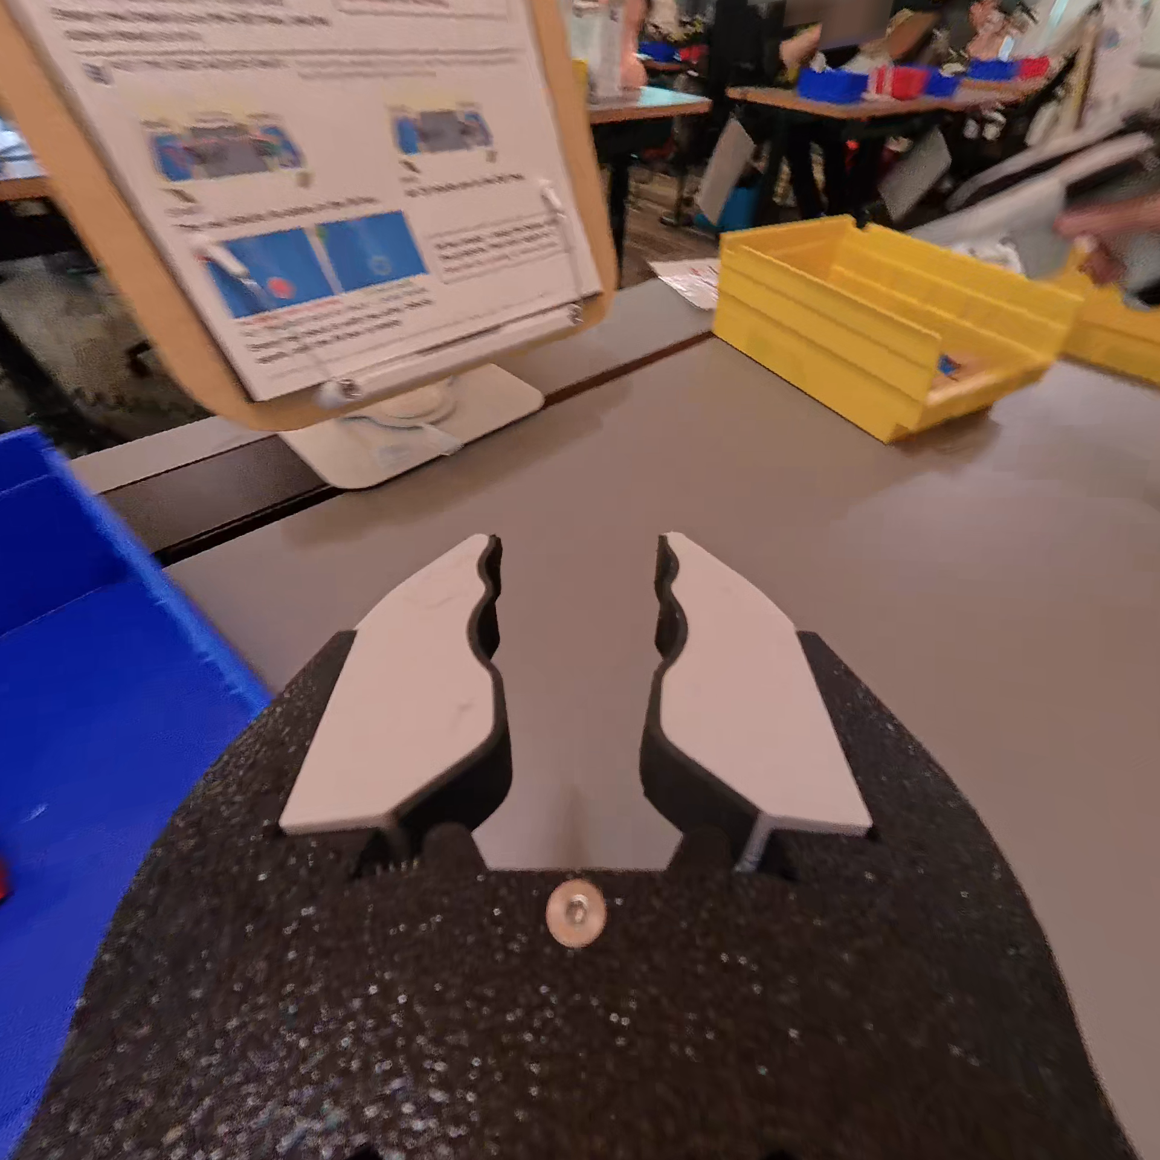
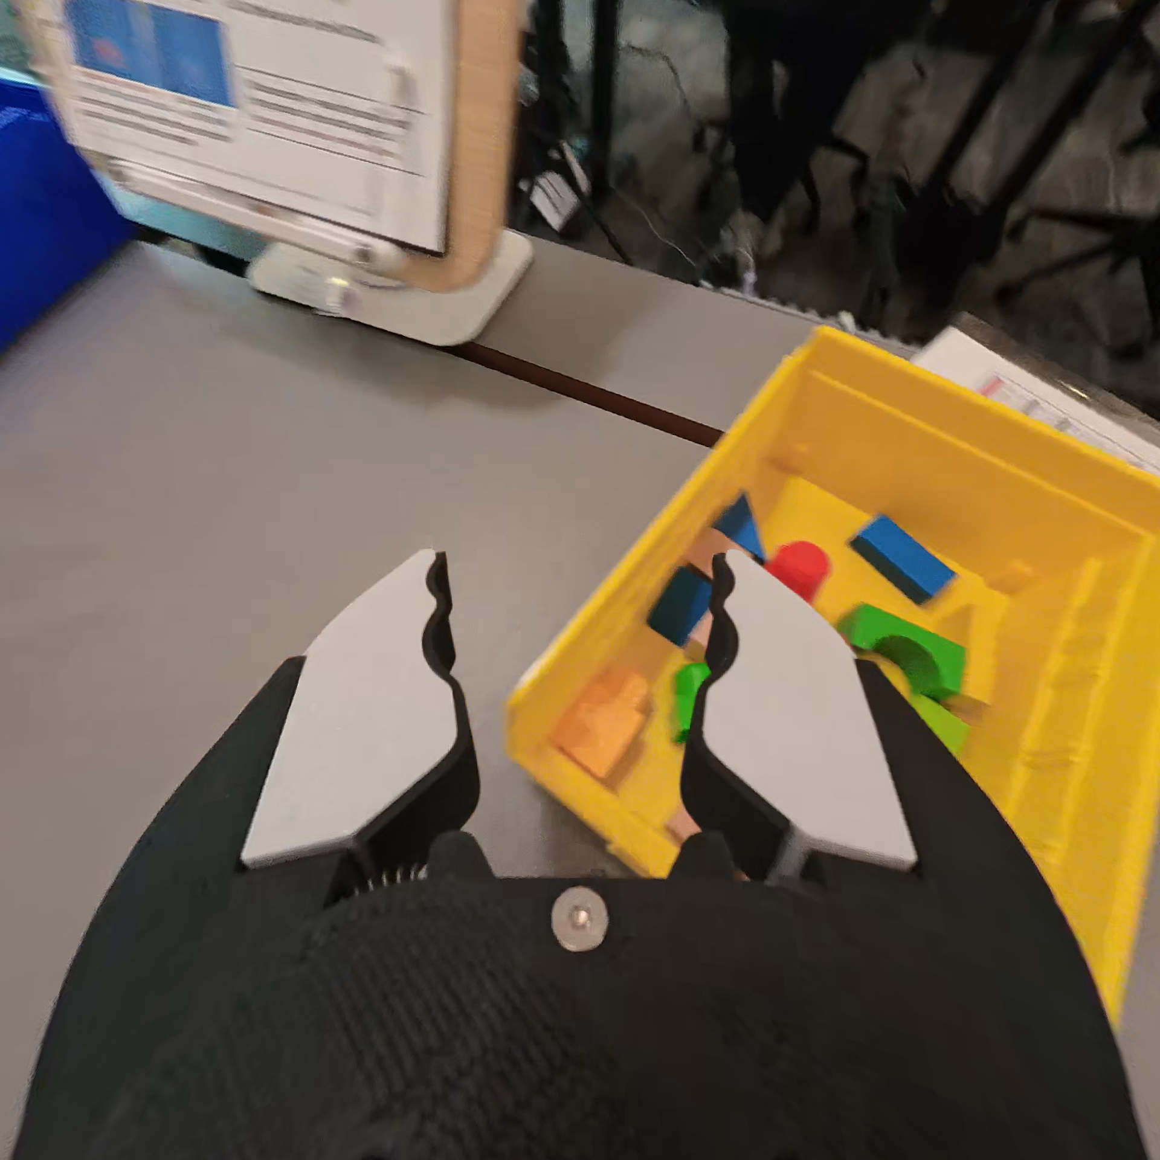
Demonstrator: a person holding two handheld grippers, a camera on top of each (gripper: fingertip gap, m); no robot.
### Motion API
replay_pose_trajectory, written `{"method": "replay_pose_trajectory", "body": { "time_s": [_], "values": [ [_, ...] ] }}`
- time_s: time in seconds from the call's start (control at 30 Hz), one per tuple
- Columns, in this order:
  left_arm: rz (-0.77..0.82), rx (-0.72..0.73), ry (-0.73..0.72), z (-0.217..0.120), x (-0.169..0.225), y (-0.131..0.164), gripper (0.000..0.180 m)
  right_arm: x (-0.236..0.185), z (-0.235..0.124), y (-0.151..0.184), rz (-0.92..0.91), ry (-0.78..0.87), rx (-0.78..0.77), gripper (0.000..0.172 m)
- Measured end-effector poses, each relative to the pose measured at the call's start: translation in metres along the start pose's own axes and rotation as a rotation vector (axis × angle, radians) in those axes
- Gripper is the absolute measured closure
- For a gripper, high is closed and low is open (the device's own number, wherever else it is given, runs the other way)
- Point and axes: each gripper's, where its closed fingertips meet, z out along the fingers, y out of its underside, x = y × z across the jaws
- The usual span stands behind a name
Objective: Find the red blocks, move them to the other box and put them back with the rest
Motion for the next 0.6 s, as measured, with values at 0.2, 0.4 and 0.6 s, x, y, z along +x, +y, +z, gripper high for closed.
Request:
{"method": "replay_pose_trajectory", "body": {
  "time_s": [0.2, 0.4, 0.6],
  "values": [
    [-0.115, -0.104, -0.288, -0.043, -0.101, -0.010, 0.135, -0.083, -0.013, 0.012, -0.050, -0.167, 0.064, 0.092],
    [-0.152, -0.452, -0.438, -0.054, -0.194, 0.030, 0.127, -0.119, -0.015, 0.033, -0.070, -0.217, 0.058, 0.091],
    [0.207, -0.913, -0.259, -0.041, -0.243, 0.088, 0.116, -0.130, -0.020, 0.058, -0.082, -0.232, 0.013, 0.089]
  ]
}}
